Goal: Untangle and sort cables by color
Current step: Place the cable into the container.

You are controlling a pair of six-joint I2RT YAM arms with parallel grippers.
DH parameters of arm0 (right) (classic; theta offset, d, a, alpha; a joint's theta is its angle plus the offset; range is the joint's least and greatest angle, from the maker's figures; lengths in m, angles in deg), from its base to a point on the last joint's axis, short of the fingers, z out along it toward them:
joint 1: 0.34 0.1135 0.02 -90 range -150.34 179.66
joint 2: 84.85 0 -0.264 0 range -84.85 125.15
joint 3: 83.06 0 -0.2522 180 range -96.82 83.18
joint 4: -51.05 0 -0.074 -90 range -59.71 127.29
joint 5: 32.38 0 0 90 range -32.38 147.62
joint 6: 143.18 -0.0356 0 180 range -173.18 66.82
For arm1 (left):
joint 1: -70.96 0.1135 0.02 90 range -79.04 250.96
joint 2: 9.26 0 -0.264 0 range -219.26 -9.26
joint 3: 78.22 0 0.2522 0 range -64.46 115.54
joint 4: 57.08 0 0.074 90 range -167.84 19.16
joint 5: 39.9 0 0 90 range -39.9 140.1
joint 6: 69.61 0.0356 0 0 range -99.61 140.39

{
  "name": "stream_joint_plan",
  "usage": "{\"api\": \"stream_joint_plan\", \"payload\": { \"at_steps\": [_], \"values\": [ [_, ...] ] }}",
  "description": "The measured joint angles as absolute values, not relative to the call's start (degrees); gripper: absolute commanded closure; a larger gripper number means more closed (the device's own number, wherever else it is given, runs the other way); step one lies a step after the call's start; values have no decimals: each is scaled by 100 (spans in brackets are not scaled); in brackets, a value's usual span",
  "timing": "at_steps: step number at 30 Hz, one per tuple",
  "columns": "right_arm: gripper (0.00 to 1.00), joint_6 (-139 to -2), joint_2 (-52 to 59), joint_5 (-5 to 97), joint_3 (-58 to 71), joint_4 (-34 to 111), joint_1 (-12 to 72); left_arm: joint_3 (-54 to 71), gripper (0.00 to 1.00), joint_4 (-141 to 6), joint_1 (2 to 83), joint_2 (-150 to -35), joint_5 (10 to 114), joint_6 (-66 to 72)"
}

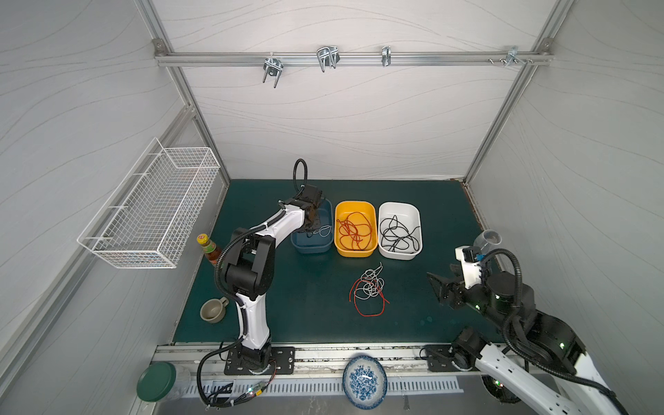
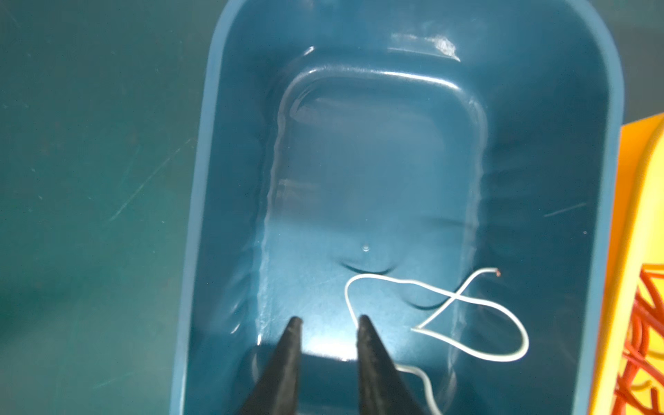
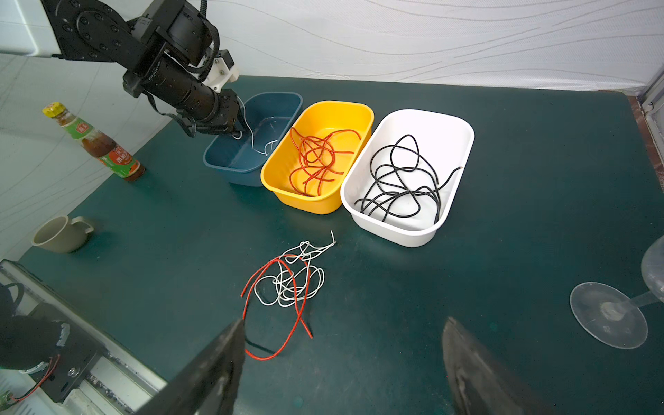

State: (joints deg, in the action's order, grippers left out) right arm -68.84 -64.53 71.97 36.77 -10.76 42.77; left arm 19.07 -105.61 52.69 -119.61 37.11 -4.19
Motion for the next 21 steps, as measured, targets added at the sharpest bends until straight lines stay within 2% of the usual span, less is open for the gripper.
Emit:
{"api": "stream_joint_plan", "payload": {
  "at_steps": [3,21],
  "values": [
    [14,-6860,-6453,7197,3677,-1074,4277,1977,59,-10600,5269,-11961,3709,-417],
    [14,-6818,-6506,7197,3751,-1065,4277,2163,44,-10794,5304,-11589,4124,-513]
  ]
}}
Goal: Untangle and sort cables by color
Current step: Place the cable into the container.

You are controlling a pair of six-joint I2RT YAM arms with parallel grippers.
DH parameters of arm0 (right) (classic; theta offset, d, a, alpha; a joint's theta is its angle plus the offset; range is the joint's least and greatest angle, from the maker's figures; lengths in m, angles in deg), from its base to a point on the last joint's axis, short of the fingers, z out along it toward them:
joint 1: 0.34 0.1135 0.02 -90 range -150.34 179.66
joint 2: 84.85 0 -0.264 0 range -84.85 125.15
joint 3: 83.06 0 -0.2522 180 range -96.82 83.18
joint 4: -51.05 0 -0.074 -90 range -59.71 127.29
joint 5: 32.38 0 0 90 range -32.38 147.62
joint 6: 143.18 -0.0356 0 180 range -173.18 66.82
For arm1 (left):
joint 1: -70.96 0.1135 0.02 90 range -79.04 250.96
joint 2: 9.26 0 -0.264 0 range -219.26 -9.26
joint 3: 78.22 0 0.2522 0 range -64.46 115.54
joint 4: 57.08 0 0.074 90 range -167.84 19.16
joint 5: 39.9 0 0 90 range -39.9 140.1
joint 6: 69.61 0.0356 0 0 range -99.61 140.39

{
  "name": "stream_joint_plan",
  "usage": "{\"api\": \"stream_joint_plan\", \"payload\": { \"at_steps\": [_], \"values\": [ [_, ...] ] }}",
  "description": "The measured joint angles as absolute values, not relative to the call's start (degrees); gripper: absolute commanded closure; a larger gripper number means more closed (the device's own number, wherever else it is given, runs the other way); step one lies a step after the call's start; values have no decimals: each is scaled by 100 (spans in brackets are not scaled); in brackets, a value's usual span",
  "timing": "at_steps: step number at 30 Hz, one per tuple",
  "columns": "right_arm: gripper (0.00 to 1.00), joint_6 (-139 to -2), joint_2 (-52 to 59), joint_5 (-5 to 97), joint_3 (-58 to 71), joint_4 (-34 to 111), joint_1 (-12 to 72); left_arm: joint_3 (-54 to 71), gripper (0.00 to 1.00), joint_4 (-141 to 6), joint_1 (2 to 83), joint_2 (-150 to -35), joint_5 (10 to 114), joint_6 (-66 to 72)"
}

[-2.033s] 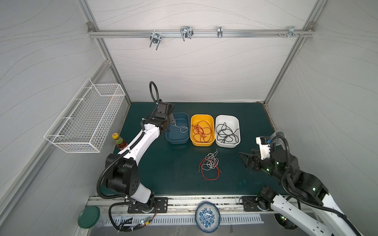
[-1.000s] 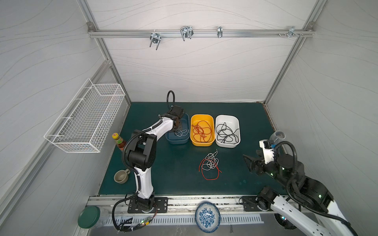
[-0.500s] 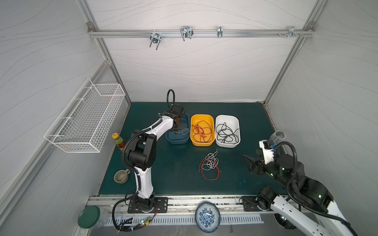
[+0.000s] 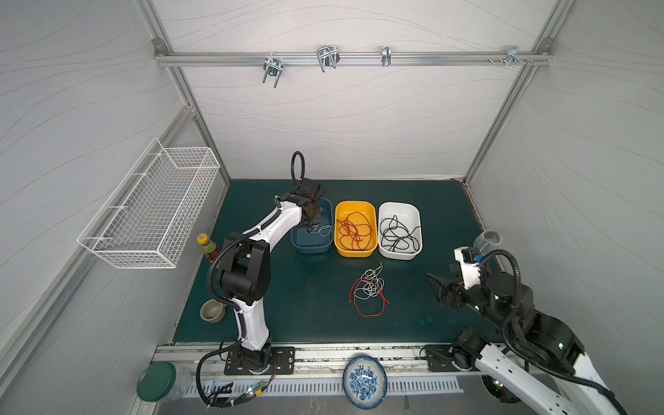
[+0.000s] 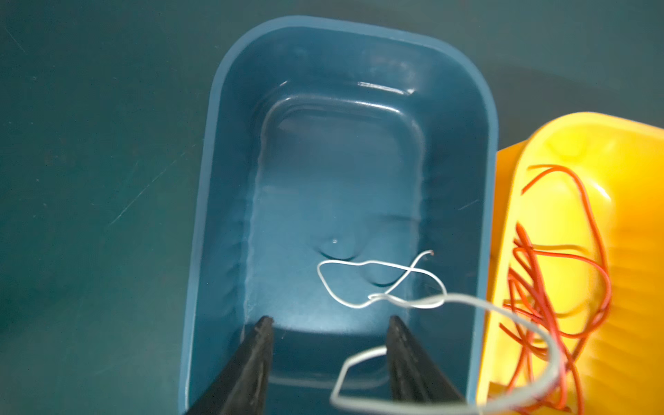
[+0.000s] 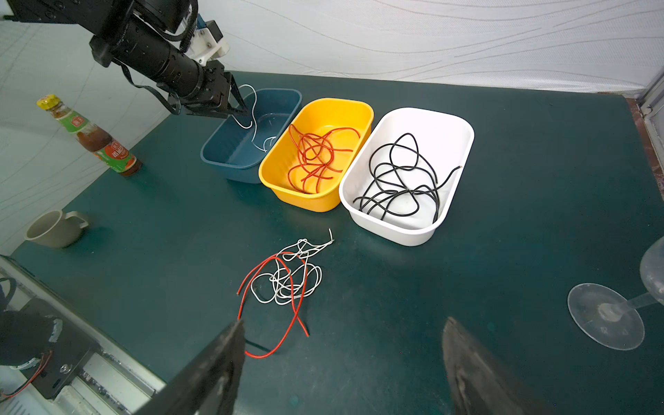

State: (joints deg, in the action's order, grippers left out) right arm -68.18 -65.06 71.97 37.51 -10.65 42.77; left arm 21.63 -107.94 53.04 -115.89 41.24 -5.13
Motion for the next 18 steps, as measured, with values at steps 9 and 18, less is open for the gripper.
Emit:
{"api": "stream_joint_plan", "payload": {
  "at_steps": [9,18],
  "values": [
    [14,-6816,-6521,7199,3751,-1028,4277,2161,38,-10783,5479,-10947,4345,-611],
    [14,-6814,-6532,7199,3751,-1017,4277,1979,38,-10644,5610,-10804,4651,-889]
  ]
}}
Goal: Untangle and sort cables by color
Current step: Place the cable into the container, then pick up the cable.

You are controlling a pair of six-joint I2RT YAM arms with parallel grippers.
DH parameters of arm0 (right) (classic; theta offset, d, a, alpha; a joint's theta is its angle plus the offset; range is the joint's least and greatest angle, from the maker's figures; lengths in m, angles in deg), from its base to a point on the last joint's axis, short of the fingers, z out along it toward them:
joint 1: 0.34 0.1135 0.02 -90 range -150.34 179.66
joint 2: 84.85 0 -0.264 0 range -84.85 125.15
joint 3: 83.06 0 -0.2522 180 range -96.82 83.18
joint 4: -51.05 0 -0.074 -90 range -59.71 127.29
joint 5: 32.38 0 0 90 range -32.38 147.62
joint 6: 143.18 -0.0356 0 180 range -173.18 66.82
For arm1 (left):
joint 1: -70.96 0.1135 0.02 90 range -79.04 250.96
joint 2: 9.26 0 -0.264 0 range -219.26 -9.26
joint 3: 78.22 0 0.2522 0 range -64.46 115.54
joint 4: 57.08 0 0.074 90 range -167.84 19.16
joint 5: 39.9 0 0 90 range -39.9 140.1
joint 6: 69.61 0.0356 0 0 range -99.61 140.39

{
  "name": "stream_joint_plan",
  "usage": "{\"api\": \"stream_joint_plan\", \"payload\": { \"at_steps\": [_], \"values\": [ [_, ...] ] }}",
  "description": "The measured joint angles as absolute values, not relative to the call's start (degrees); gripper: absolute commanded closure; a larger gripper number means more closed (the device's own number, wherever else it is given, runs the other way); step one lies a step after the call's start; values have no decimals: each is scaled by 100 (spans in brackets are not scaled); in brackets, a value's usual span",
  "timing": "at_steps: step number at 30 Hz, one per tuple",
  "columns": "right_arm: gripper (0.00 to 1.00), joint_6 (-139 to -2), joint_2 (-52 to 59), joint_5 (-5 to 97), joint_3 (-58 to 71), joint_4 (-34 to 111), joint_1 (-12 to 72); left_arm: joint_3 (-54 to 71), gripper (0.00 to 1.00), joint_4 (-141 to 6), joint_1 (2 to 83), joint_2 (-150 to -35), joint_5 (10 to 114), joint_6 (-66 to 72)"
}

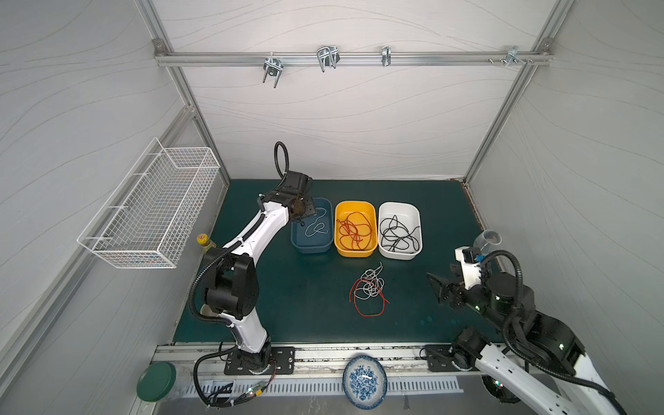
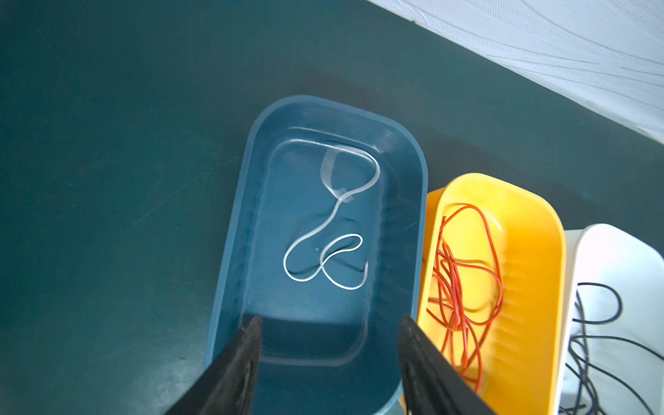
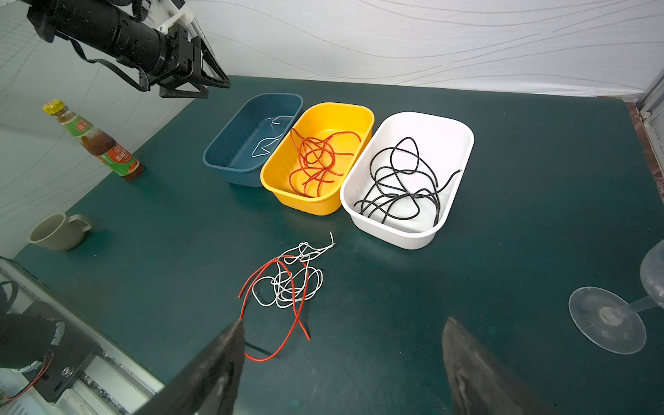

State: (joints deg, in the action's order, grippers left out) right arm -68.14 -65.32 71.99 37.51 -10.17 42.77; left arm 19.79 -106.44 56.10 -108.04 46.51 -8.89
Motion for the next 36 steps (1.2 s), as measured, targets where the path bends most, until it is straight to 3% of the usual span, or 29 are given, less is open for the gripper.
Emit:
{"api": "stream_joint_plan", "payload": {
  "at_steps": [14,23,29,36],
  "values": [
    [14,-6836,-6366,7146,3731,-1028,4277,1787,38,-10757,5624,-10400,5300,-1169],
    [14,-7266,-4685,6812,3194,-1111,4576,1205,37,-11061,5624,-9084,5814,-1114],
    [14,-7585,-3922,6805,3473,-709,5304,233,35,-11454,5624,-8280,5901,-944],
    [18,-7909,-2993,6663,3840,58,5398,-677,34,-11640,5624,-7261,5796,-660]
  ]
}}
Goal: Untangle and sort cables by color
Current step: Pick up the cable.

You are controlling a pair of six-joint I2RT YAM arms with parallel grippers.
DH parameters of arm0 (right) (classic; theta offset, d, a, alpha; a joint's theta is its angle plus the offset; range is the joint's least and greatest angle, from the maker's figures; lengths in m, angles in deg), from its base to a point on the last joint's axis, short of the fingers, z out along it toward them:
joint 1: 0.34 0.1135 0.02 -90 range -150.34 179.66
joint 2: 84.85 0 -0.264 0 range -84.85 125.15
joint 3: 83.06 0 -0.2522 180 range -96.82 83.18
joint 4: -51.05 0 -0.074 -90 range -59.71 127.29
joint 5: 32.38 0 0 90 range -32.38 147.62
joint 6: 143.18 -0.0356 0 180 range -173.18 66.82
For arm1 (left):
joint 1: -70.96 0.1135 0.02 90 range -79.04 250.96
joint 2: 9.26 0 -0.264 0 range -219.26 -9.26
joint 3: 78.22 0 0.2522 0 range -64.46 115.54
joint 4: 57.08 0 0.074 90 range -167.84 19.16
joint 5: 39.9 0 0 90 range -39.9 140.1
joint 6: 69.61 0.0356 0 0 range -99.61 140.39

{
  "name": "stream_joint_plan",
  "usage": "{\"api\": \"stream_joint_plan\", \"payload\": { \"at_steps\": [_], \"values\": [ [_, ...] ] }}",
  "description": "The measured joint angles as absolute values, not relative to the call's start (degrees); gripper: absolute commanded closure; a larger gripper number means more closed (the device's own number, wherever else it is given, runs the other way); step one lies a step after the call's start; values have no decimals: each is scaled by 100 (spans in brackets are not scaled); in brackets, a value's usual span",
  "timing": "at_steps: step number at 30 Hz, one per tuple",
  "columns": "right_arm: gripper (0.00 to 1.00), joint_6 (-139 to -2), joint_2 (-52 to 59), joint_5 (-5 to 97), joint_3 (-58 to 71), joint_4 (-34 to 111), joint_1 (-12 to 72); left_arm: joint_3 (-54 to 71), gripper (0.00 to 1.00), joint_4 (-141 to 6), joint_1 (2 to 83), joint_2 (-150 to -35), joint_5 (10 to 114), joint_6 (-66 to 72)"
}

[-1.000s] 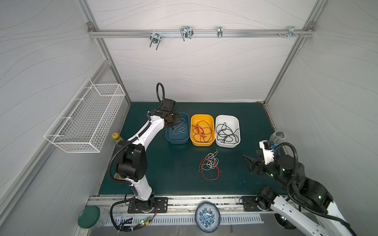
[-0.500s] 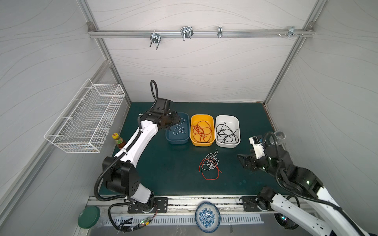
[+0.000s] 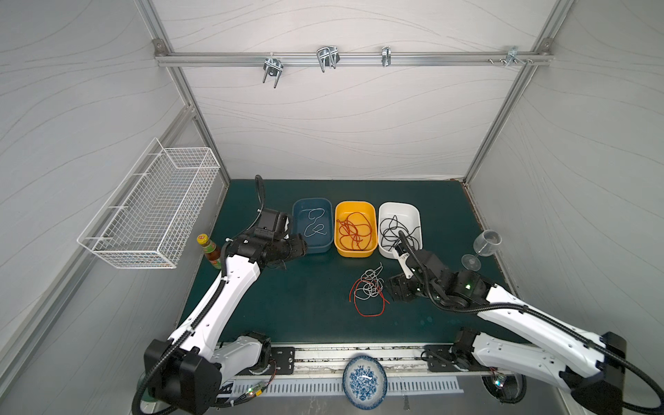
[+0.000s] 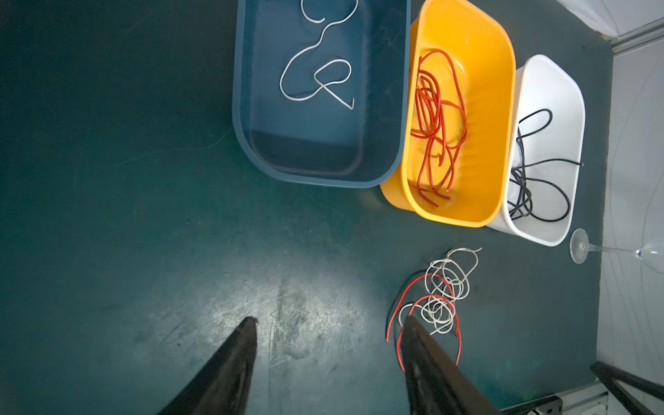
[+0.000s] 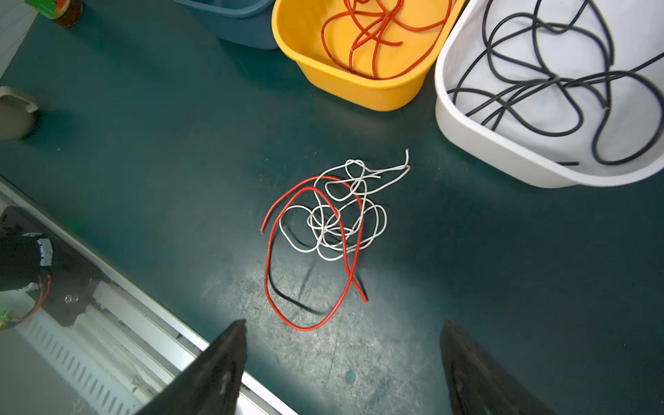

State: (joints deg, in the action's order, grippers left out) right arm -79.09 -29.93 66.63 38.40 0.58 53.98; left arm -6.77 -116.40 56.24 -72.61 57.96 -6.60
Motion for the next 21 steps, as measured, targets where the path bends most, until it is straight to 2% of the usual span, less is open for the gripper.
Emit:
{"api": "stream_joint_plan", "payload": {
  "at_steps": [5,10,17,21],
  "values": [
    [24,-8151,-2270,6407,3891,740,5383,-928,34,-11638,5624,-7054,5754,-594],
    [35,-8438,-1474,6027,3889,1241,5116,-930,34,-11638,5624,-7052,5754,-570],
    [47,-8731,-1146,5734,3889,1789,4642,-937,32,-11638,5624,-7045,5754,-570],
    [49,-8787,-854,5621,3886,2008,4607,-943,32,-11636,5624,-7045,5754,-572]
  ]
}}
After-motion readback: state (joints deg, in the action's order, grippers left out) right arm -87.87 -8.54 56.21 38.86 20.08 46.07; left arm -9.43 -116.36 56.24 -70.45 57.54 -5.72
